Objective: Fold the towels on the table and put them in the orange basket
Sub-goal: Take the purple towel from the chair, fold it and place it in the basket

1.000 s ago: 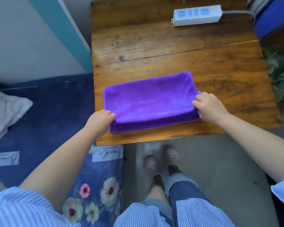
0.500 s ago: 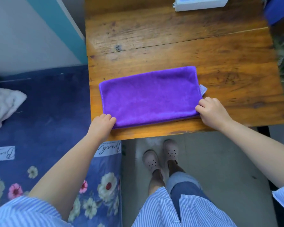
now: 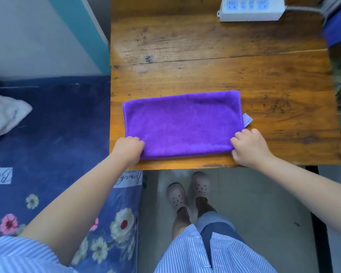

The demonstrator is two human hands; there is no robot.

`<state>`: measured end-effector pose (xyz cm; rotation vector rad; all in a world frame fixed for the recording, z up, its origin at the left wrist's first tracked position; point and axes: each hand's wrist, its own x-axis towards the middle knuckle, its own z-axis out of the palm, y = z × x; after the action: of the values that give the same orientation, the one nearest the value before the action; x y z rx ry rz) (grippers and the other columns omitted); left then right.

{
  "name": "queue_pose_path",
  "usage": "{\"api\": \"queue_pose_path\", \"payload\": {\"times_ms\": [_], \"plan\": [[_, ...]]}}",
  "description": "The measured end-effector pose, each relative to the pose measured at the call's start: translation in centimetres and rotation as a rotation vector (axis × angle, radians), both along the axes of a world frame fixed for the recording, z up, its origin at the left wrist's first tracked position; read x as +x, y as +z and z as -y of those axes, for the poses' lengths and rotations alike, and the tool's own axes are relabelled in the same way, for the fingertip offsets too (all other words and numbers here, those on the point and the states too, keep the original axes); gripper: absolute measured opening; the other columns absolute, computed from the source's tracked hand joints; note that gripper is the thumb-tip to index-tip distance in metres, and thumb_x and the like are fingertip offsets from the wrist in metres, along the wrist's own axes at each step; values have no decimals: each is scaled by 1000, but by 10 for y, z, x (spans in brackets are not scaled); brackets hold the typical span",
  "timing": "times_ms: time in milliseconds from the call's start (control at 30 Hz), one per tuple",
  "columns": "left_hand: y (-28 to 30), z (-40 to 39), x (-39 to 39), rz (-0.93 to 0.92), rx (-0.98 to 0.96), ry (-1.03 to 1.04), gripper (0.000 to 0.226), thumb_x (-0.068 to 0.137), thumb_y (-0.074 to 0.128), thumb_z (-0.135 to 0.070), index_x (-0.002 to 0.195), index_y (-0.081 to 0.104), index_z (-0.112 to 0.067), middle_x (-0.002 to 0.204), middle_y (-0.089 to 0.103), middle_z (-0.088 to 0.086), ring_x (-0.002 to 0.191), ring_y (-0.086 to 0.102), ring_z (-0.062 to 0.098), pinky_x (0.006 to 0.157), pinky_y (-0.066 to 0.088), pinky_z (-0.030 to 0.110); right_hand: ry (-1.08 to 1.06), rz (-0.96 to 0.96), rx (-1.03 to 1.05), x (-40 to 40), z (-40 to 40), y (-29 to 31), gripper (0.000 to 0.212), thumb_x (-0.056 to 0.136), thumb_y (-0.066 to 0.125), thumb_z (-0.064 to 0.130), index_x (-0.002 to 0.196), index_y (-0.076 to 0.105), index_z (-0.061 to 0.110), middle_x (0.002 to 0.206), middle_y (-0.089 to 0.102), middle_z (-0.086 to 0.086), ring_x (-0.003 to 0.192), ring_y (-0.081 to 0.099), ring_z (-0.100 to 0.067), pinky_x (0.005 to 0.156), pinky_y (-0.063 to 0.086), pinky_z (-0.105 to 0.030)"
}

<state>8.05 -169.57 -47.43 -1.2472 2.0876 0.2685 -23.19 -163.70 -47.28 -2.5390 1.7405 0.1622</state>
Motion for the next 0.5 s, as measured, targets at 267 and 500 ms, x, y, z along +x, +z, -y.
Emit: {"api": "queue_pose_path", "payload": {"times_ms": [267,500], "plan": [[-24,45,-75,-655,-278,341,46,91,35,-5,137,36,0,148,31,15,139,24,26,112,21,35,-127,244,64,91,88,-22,46,81,42,5,127,48,0,139,43,-20,132,36,-34,110,25,-45],[-75,52,-67,-489,-345,315,57,96,31,-38,146,16,-18,156,12,-1,145,5,18,115,2,40,-117,155,144,97,103,-70,54,97,28,34,145,14,16,156,9,1,144,4,-17,114,-4,-36]]}}
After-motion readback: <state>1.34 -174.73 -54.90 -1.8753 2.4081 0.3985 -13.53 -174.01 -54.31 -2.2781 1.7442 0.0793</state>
